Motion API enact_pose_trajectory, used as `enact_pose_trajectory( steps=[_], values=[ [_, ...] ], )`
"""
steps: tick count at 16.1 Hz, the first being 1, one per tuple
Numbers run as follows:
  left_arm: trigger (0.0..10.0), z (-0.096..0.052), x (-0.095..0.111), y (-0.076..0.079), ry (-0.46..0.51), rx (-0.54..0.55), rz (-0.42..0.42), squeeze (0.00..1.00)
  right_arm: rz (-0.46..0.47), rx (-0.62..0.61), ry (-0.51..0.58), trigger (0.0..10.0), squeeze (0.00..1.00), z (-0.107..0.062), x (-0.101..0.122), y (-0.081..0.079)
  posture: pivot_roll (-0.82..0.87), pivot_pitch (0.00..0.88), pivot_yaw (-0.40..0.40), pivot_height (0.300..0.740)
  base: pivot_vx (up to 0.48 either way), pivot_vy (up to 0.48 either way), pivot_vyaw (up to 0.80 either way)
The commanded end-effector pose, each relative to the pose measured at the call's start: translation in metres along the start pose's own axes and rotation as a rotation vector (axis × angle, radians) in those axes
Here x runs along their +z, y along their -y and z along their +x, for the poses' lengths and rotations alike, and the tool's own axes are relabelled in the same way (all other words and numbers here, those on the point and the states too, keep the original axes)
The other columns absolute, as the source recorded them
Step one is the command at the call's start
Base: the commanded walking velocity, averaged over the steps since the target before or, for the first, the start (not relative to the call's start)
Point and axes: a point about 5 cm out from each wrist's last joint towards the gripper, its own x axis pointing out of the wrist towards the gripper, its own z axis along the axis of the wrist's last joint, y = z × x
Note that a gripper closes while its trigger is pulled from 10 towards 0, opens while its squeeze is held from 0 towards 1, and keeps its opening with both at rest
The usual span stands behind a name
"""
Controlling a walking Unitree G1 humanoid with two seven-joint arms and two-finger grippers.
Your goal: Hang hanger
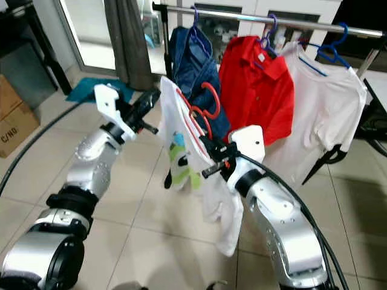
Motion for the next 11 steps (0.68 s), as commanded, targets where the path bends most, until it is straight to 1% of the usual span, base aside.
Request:
enact_pose_trajectory(
  steps=[1,2,3,4,5,6,7,8,10,11],
  values=[
    [0.0,-0.006,-0.001,0.001,0.009,-0.035,-0.055,0.0,-0.031,-0.007,0.036,0.0,0.0,-0.001,0.008,0.001,-0.02,0.0,0.018,0.74,0.0,0.0,0.0],
    [0.0,-0.012,-0.001,0.001,0.002,-0.057,-0.07,0.0,-0.032,-0.01,0.037,0.0,0.0,-0.001,0.009,0.001,-0.02,0.0,0.017,0.74,0.0,0.0,0.0],
    [0.2,-0.014,-0.002,-0.001,-0.004,-0.048,-0.068,0.0,-0.033,-0.01,0.038,0.0,0.0,-0.001,0.009,0.001,-0.02,0.0,0.016,0.74,0.0,0.0,0.0],
    [10.0,-0.016,-0.003,-0.002,-0.02,-0.047,-0.059,0.0,-0.033,-0.008,0.043,0.0,0.0,0.0,0.01,0.0,-0.01,0.0,0.014,0.74,0.0,0.0,0.0],
    [10.0,-0.017,-0.004,0.001,-0.029,-0.089,-0.057,1.0,-0.047,0.003,0.048,0.0,0.0,0.0,0.013,-0.001,-0.01,0.0,0.011,0.74,0.0,0.0,0.0],
    [10.0,-0.017,-0.004,0.002,-0.031,-0.106,-0.055,1.0,-0.055,0.008,0.05,0.0,0.0,0.001,0.014,-0.001,-0.01,0.0,0.011,0.74,0.0,0.0,0.0],
    [10.0,-0.018,-0.004,0.004,-0.032,-0.12,-0.075,1.0,-0.082,0.02,0.054,0.0,0.0,0.001,0.017,-0.002,-0.02,0.0,0.01,0.74,0.0,0.0,0.0],
    [10.0,-0.017,-0.005,0.006,-0.035,-0.143,-0.102,1.0,-0.135,0.037,0.059,0.0,0.0,0.002,0.023,-0.002,-0.02,0.0,0.017,0.74,0.0,0.0,0.0],
    [10.0,-0.016,-0.006,0.009,-0.047,-0.177,-0.118,1.0,-0.142,0.039,0.065,0.0,0.0,0.002,0.025,-0.003,-0.02,0.0,0.024,0.74,0.0,0.0,0.0],
    [10.0,-0.016,-0.008,0.01,-0.069,-0.193,-0.112,1.0,-0.147,0.04,0.068,0.0,0.0,0.002,0.026,-0.005,-0.02,0.0,0.031,0.74,0.0,0.0,0.0]
  ],
)
